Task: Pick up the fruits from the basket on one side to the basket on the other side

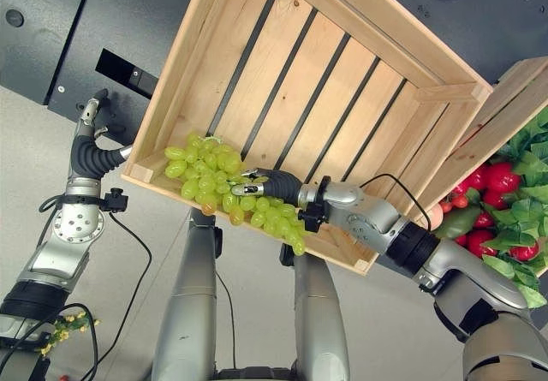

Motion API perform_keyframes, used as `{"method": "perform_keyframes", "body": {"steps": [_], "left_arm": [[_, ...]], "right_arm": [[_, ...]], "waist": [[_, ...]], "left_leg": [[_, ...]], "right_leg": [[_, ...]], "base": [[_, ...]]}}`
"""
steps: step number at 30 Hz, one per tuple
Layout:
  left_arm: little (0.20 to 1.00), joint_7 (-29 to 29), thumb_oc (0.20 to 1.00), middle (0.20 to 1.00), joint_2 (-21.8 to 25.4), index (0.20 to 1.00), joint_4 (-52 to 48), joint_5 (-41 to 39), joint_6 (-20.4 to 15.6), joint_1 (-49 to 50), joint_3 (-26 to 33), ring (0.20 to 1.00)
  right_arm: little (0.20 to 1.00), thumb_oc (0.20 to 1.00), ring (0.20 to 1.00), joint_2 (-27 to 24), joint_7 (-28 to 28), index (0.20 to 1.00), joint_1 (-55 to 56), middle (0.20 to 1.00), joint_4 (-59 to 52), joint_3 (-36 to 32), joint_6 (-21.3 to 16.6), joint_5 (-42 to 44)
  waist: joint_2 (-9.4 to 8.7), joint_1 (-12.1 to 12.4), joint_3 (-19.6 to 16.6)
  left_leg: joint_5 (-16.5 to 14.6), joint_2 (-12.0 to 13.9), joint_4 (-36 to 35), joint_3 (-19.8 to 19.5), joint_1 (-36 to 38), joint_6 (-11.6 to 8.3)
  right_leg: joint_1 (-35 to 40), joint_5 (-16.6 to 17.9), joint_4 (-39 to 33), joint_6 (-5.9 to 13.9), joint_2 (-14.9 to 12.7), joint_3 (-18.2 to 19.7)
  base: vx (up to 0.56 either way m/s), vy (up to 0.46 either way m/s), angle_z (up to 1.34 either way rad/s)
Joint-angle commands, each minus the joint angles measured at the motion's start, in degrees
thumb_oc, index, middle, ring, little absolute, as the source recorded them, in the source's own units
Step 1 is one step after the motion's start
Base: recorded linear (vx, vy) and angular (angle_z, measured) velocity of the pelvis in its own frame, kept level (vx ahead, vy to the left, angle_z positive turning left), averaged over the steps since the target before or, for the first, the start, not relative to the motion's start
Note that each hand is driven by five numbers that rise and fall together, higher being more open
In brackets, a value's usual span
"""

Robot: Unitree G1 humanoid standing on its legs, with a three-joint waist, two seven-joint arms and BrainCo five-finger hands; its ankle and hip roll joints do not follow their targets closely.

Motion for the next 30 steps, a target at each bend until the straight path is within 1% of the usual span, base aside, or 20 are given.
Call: {"method": "perform_keyframes", "body": {"steps": [1, 7, 12, 13, 14, 16, 19, 23, 27, 30], "left_arm": [[1.000, -2.1, 1.000, 1.000, -3.3, 1.000, -0.8, 0.5, 0.7, 2.1, -0.9, 1.000], [1.000, -2.2, 1.000, 1.000, -4.7, 1.000, 0.6, 0.7, 1.0, 1.6, -1.6, 1.000], [1.000, -2.5, 1.000, 1.000, -5.7, 1.000, 4.7, 0.6, 1.4, 1.3, -2.8, 1.000], [1.000, -3.0, 1.000, 1.000, -5.9, 1.000, 5.6, 0.4, 1.5, 1.7, -3.1, 1.000], [1.000, -3.0, 1.000, 1.000, -5.9, 1.000, 5.6, 0.4, 1.5, 1.7, -3.1, 1.000], [1.000, -4.1, 1.000, 1.000, -5.8, 1.000, 6.1, 0.1, 1.3, 2.9, -3.3, 1.000], [1.000, -4.8, 1.000, 1.000, -5.8, 1.000, 6.7, -0.1, 1.3, 3.8, -3.4, 1.000], [1.000, -6.3, 1.000, 1.000, -5.9, 1.000, 7.0, -0.3, 1.2, 5.5, -3.0, 1.000], [1.000, -6.8, 1.000, 1.000, -6.2, 1.000, 7.1, -0.3, 1.1, 6.1, -2.9, 1.000], [1.000, -7.2, 1.000, 1.000, -6.8, 1.000, 7.4, -0.3, 1.1, 6.7, -2.9, 1.000]], "right_arm": [[0.200, 0.200, 0.200, 2.4, 7.1, 0.200, 2.6, 0.200, -9.3, 2.3, 1.0, 3.6], [0.200, 0.200, 0.200, 4.2, 8.1, 0.200, 2.8, 0.200, -11.6, 2.5, 1.0, 4.5], [0.200, 0.200, 0.200, 5.3, 7.4, 0.200, 2.1, 0.200, -12.2, 2.1, -0.1, 5.0], [0.200, 0.200, 0.200, 5.5, 7.3, 0.200, 1.8, 0.200, -12.7, 1.8, -0.8, 5.3], [0.200, 0.200, 0.200, 5.5, 7.3, 0.200, 1.8, 0.200, -12.7, 1.8, -0.8, 5.3], [0.200, 0.200, 0.200, 5.2, 6.9, 0.200, 1.3, 0.200, -12.9, 1.2, -1.3, 5.8], [0.200, 0.200, 0.200, 4.9, 6.6, 0.200, 1.0, 0.200, -12.8, 0.4, -1.8, 6.4], [0.200, 0.200, 0.200, 3.8, 6.5, 0.200, 1.0, 0.200, -13.2, -1.8, -2.4, 6.7], [0.200, 0.200, 0.200, 3.4, 6.2, 0.200, 1.3, 0.200, -13.3, -3.4, -2.8, 7.1], [0.200, 0.200, 0.200, 2.9, 6.1, 0.200, 1.7, 0.200, -13.4, -4.6, -3.1, 7.5]], "waist": [[1.54, -0.6, 0.1], [1.67, -0.7, 0.1], [1.63, -0.6, 0.1], [1.76, -0.5, 0.1], [1.76, -0.5, 0.1], [2.10, 0.0, 0.1], [2.19, 0.2, 0.1], [2.77, 0.9, 0.1], [3.06, 1.1, 0.1], [3.26, 1.3, 0.1]], "left_leg": [[-2.4, -0.7, 3.3, 0.6, -0.2, 0.41], [-2.6, -0.6, 3.5, 1.0, 1.6, 0.42], [-2.7, -0.5, 3.0, 1.5, 4.9, 0.51], [-2.9, -0.4, 2.4, 1.7, 7.2, 0.47], [-2.9, -0.4, 2.3, 1.7, 7.3, 0.47], [-3.0, -0.4, 1.9, 2.0, 10.7, 0.49], [-3.0, -0.6, 1.4, 2.1, 12.5, 0.56], [-2.1, -0.6, -1.5, 2.1, 17.1, 0.38], [-1.4, -0.8, -2.7, 1.9, 19.0, 0.38], [-1.5, -0.7, -3.0, 1.7, 20.8, 0.47]], "right_leg": [[1.2, -0.1, 0.9, 6.45, -3.3, 1.9], [2.6, -0.3, 1.5, 6.35, -3.6, 1.7], [5.7, -0.3, 1.3, 6.44, -3.8, 1.8], [7.7, -0.4, 1.2, 6.52, -4.0, 1.9], [7.7, -0.4, 1.1, 6.52, -4.0, 1.9], [11.0, -0.5, 1.2, 6.72, -4.4, 1.8], [12.9, -0.6, 0.9, 6.77, -4.5, 1.8], [16.9, -0.7, 0.0, 7.05, -5.0, 1.4], [18.6, -0.6, -0.3, 7.15, -5.4, 1.1], [20.3, -1.0, -0.3, 7.21, -5.6, 0.9]], "base": [[0.00, 0.000, 0.00], [0.00, 0.000, 0.01], [0.00, 0.000, 0.00], [0.00, 0.000, 0.00], [0.00, 0.000, 0.00], [0.00, 0.005, 0.02], [0.00, 0.005, 0.01], [0.00, 0.000, 0.00], [0.01, -0.003, 0.03], [0.01, 0.000, 0.03]]}}
